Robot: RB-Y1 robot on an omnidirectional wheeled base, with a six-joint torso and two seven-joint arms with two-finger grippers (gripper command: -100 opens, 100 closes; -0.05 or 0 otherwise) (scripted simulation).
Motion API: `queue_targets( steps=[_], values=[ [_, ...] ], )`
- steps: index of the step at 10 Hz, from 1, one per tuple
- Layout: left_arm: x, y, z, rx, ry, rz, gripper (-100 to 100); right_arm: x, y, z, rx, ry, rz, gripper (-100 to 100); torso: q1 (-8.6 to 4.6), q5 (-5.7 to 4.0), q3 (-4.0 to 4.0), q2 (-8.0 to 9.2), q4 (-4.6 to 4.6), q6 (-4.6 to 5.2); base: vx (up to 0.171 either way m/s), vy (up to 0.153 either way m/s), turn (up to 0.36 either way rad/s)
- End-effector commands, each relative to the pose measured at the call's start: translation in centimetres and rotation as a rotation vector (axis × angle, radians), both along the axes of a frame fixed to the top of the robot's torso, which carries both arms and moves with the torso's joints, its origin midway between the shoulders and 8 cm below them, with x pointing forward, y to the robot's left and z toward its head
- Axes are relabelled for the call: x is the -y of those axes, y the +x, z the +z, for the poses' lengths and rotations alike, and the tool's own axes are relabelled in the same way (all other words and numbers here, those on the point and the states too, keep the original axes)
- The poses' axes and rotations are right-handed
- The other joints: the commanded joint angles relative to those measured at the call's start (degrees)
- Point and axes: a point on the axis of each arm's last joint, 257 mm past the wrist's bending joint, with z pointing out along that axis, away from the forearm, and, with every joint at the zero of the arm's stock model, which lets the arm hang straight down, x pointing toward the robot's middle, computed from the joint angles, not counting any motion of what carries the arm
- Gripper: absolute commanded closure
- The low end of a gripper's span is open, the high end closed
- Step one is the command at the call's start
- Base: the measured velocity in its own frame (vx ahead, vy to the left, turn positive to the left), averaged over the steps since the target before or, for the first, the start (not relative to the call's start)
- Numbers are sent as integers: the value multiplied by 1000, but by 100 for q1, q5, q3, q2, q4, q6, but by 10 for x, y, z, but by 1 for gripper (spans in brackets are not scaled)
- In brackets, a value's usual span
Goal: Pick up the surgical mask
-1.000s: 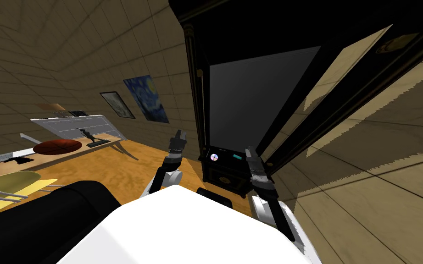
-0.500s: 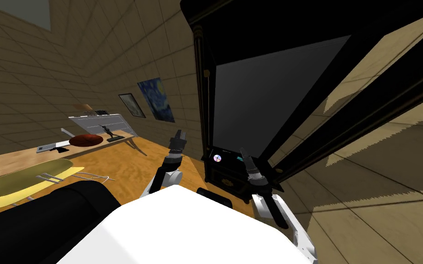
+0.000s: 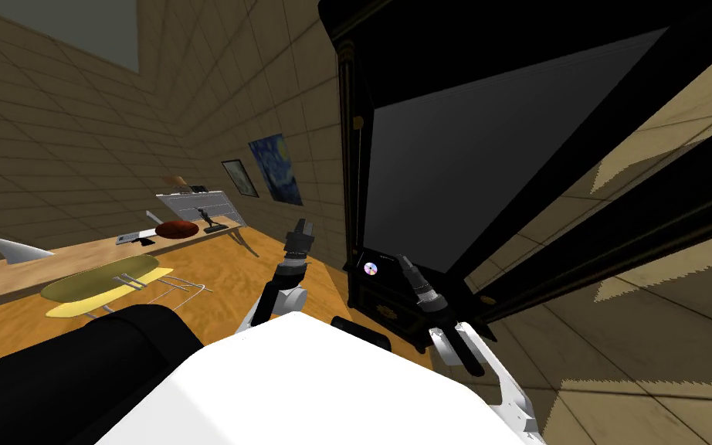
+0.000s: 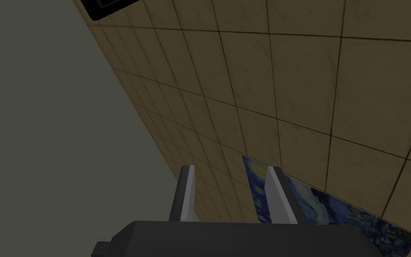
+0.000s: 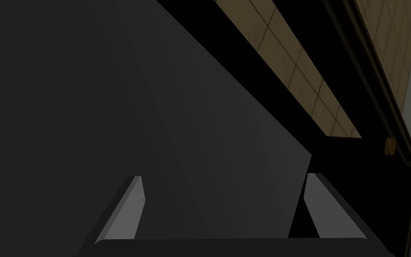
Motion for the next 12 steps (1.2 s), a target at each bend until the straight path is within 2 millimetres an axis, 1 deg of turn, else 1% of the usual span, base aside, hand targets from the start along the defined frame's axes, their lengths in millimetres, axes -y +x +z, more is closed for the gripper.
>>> queue_targets(
  steps=[1,2,3,4,5,6,7,8,9,10,11,12],
  values=[
    [0,0,0,0,0,0,0,2,3,-15,-10,-52,5,-100,0,0,0,0,0,0,14,9,89],
    [0,0,0,0,0,0,0,1,5,-29,-6,-134,24,-100,-1,0,0,1,0,5,13,15,142],
    [0,0,0,0,0,0,0,5,6,-35,-18,-147,21,-100,0,0,0,0,0,1,11,9,114],
    [0,0,0,0,0,0,0,6,8,-51,-17,-230,39,-100,-1,0,1,2,0,4,9,12,210],
    [0,0,0,0,0,0,0,10,8,-56,-27,-244,36,-100,-1,0,1,1,0,1,8,5,98],
    [0,0,0,0,0,0,0,12,8,-70,-20,-328,58,-100,-2,0,2,3,0,5,5,14,181],
    [0,0,0,0,0,0,0,19,9,-78,-37,-342,52,-100,0,0,2,4,1,1,4,8,104],
    [0,0,0,0,0,0,0,24,8,-94,-34,-431,74,-100,-2,0,2,4,1,5,2,13,181],
    [0,0,0,0,0,0,0,30,9,-101,-49,-441,67,-100,0,0,3,5,1,2,2,8,94],
    [0,0,0,0,0,0,0,30,9,-101,-49,-441,67,-100,-1,0,3,6,1,6,0,0,0],
    [0,0,0,0,0,0,0,40,7,-117,-49,-536,90,-100,-3,-1,4,8,1,7,-2,14,211],
    [0,0,0,0,0,0,0,45,8,-123,-63,-541,84,-100,0,0,4,7,2,1,-1,7,110]
  ],
)
